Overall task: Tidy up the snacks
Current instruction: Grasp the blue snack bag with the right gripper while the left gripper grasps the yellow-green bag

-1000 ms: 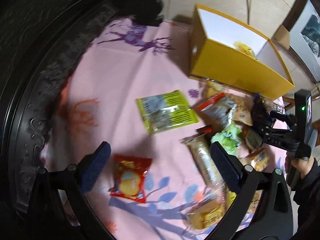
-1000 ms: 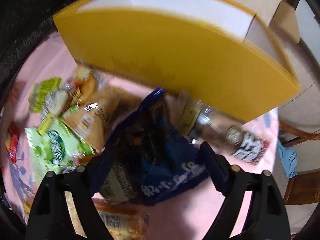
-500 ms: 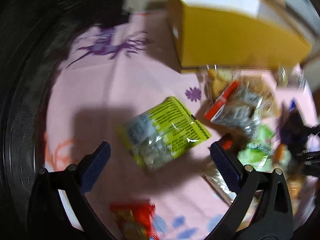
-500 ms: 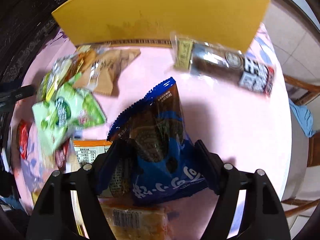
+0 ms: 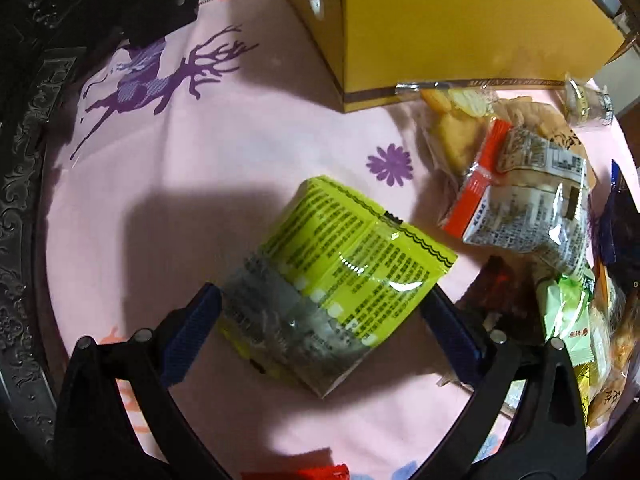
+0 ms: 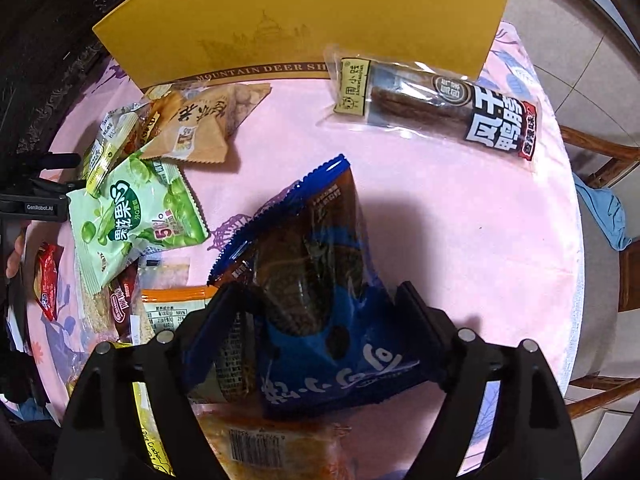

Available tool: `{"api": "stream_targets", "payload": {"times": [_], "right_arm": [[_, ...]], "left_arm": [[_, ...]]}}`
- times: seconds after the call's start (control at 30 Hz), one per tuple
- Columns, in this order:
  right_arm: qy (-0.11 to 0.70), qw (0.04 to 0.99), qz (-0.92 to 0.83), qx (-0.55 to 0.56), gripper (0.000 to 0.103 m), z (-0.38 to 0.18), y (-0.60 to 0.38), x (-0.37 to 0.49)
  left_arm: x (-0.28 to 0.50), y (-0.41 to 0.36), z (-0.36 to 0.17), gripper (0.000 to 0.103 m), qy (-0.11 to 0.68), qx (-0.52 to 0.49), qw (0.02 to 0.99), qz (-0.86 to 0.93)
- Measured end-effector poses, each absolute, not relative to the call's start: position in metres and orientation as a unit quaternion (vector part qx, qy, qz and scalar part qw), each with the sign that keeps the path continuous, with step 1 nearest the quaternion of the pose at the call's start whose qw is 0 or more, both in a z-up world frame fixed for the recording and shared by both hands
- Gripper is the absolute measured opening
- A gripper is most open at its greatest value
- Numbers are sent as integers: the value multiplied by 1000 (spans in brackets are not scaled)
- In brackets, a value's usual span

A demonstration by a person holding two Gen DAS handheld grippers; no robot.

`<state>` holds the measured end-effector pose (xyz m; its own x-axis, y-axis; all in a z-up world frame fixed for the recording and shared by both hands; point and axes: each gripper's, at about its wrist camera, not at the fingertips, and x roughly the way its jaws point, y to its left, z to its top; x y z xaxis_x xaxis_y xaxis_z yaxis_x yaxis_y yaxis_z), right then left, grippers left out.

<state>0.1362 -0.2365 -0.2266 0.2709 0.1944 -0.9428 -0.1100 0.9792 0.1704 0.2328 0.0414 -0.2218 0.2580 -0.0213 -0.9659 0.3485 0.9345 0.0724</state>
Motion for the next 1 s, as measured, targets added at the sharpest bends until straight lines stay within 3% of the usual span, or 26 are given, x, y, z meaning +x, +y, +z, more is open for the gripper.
{"api": "stream_targets", "payload": {"times": [0.07, 0.1, 0.27, 0.43, 0.63, 1.0], "right_arm": [[594, 798, 96, 36, 91, -227, -235, 136], [593, 798, 105, 42, 102, -229, -232, 138], [594, 798, 95, 23, 102, -232, -217, 137], [575, 814, 73, 36, 68, -223, -220, 140], [566, 819, 74, 67, 59, -219, -235, 134], [539, 836, 80, 60, 59, -192, -238, 123]], "left_arm": [[229, 42, -220, 88, 590, 124, 788, -124], [225, 41, -219, 86, 586, 122, 792, -123], [203, 38, -215, 67, 571, 97, 809, -97], [190, 35, -205, 51, 564, 71, 817, -89], [190, 33, -195, 42, 561, 25, 822, -94], [186, 19, -181, 35, 558, 24, 823, -109]]}}
